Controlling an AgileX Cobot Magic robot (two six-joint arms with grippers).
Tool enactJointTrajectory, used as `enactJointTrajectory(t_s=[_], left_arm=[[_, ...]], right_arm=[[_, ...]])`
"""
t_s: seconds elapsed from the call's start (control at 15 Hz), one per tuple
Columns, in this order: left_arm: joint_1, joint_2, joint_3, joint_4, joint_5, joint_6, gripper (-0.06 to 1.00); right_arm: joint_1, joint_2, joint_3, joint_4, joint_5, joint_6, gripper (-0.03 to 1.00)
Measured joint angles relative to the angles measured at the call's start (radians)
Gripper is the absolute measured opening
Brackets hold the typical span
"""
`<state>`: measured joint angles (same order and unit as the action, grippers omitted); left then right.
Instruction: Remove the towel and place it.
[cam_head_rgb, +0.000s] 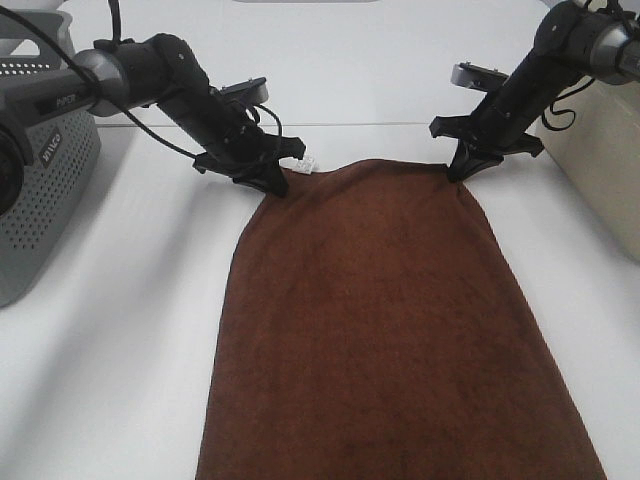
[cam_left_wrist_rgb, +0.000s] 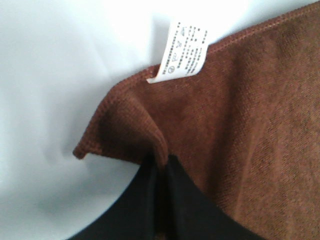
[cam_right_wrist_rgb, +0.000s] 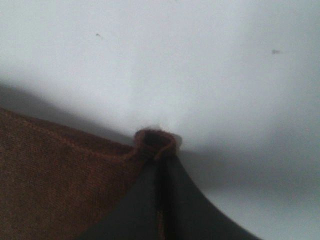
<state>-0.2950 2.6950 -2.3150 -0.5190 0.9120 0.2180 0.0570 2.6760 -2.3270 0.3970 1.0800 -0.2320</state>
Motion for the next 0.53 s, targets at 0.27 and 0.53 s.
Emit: enactJointTrajectory(t_s=[0.27,0.53], left_arm=[[0.0,0.001,-0.004,0.02,-0.036,0.012,0.0],[0.0,0.015,-0.1,0.073,-0.048,0.014,0.0]], right_arm=[[0.0,-0.002,0.0,0.013,-0.02,0.0,0.01],[0.0,-0.013,-0.012,0.02,-0.074,-0.01,0.01]])
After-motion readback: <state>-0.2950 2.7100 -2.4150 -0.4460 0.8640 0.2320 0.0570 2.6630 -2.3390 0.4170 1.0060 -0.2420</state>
